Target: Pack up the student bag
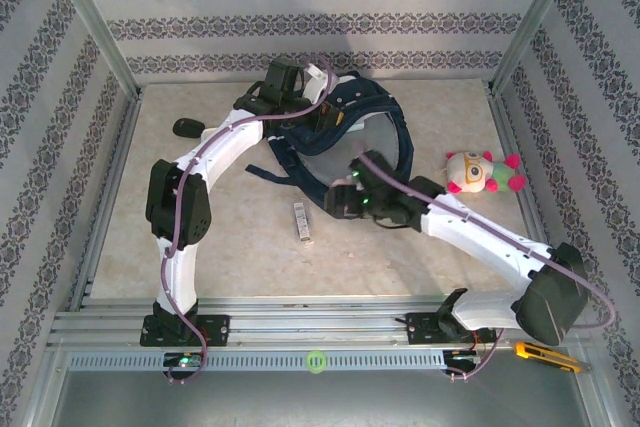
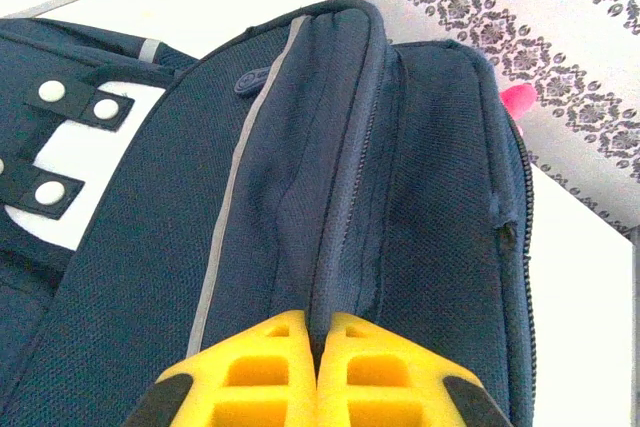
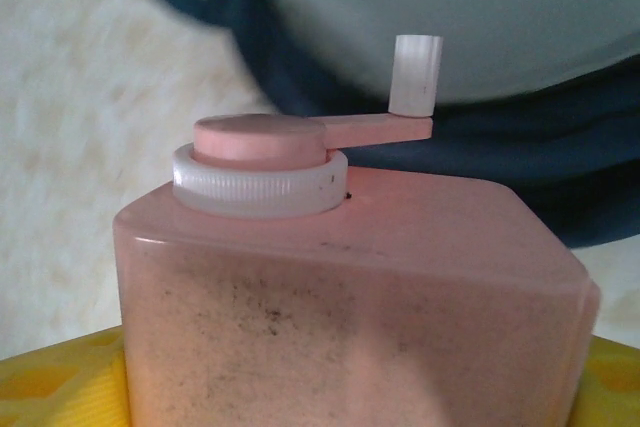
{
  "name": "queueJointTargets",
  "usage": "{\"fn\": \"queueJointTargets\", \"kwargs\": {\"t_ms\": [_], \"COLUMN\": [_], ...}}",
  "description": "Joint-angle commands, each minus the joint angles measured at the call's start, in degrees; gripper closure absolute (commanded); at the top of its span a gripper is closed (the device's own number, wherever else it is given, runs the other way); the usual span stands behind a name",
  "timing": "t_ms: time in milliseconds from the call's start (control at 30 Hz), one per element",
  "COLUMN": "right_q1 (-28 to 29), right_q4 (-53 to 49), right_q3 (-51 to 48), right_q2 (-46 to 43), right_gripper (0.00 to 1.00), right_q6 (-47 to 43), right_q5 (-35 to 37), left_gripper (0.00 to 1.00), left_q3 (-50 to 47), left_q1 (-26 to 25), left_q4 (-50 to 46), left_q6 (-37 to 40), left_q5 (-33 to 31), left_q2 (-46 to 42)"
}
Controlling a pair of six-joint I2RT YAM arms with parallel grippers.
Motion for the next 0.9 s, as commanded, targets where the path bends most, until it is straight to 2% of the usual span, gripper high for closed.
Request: {"fn": "queueJointTargets", "kwargs": {"t_ms": [0, 100, 233, 300, 500, 633, 867], "right_q1": [-7.30, -12.89, -16.71, -19.67, -20.77, -21.02, -22.08], "right_q4": [4.98, 7.69, 11.07, 19.46, 32.20, 32.97, 34.55], "right_q3": [-0.80, -0.24, 0.54, 2.26, 3.58, 4.54, 3.98], "right_q2": [-0.98, 1.56, 5.02, 13.15, 22.46, 24.64, 25.35], "right_gripper": [0.21, 0.21, 0.21, 0.21, 0.21, 0.21, 0.04], "right_q6": [-2.75, -3.04, -1.77, 2.38, 10.16, 10.43, 10.18], "right_q5": [-5.98, -10.59, -14.04, -18.30, -19.85, -18.94, -17.22], "left_gripper": [1.00, 1.00, 1.00, 1.00, 1.00, 1.00, 1.00], "left_q3": [-0.26, -0.81, -1.45, -2.09, -2.96, -3.07, -5.25], "left_q1": [1.00, 0.88, 0.87, 0.93, 0.96, 0.92, 0.96], "left_q4": [7.49, 8.65, 9.55, 10.57, 12.46, 10.81, 9.66], "left_q6": [-2.63, -2.98, -3.26, -4.23, -5.74, -4.44, -2.03], "left_q5": [2.97, 3.04, 3.03, 4.03, 5.18, 4.74, 3.26], "left_q2": [-4.08, -4.13, -4.29, -4.56, -5.00, -5.60, -7.19]}}
